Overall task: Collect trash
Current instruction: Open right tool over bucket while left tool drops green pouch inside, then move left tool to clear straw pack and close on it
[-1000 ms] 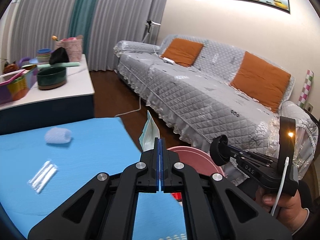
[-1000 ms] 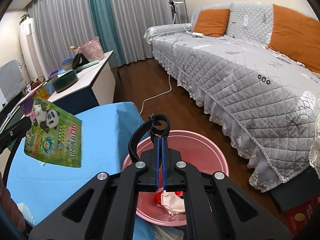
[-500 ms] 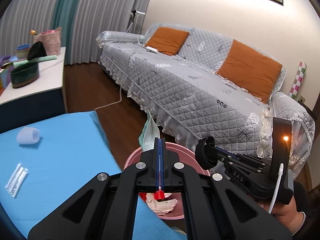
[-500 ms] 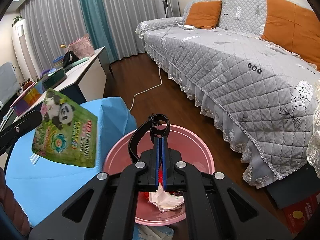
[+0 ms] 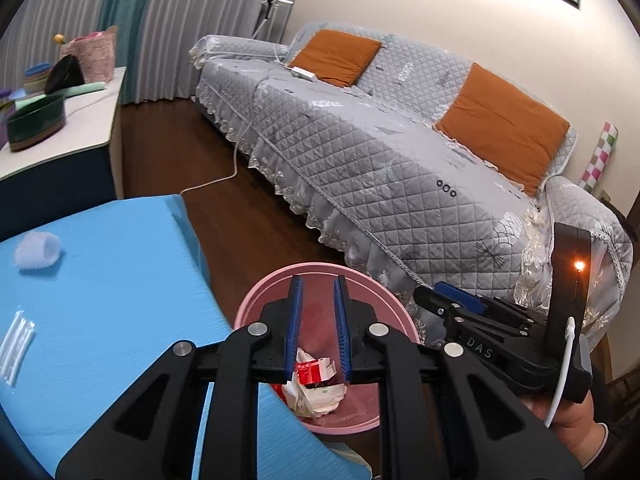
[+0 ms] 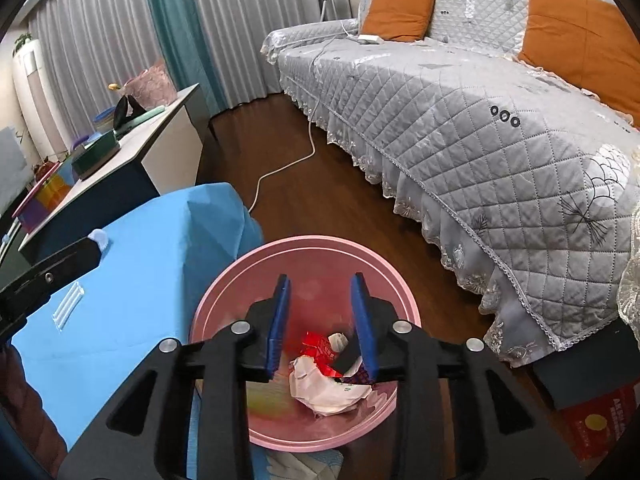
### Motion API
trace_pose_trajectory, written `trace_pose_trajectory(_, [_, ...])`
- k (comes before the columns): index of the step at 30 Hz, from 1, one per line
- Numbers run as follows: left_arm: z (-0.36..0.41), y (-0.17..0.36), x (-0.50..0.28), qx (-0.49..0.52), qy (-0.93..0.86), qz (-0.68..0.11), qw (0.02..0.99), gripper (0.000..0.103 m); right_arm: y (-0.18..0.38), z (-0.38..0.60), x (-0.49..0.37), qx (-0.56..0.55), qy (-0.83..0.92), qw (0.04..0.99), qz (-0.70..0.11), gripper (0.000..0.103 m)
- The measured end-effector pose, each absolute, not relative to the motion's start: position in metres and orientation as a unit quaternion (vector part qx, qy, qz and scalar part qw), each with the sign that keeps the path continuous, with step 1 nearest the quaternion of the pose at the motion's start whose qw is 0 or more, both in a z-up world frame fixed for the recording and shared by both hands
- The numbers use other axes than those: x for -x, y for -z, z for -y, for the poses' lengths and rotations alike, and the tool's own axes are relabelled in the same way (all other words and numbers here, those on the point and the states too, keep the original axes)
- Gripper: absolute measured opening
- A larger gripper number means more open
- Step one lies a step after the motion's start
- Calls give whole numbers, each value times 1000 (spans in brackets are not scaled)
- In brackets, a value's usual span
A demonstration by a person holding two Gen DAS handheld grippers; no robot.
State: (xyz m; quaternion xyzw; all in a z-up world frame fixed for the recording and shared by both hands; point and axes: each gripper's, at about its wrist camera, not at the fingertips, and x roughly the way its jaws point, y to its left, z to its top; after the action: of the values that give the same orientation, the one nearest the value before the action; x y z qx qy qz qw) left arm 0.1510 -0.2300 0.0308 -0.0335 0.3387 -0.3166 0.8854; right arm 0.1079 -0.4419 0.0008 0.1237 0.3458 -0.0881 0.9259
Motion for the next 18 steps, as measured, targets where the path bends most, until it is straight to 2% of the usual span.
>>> trace_pose_trajectory(8, [193, -49, -146, 28, 289, -330, 898, 15, -10, 422, -111, -115, 75, 931, -337, 33])
trace_pose_trajectory(18, [101, -81, -141, 0, 230, -306, 924, 15, -30, 376, -118, -107, 42, 943, -314, 33])
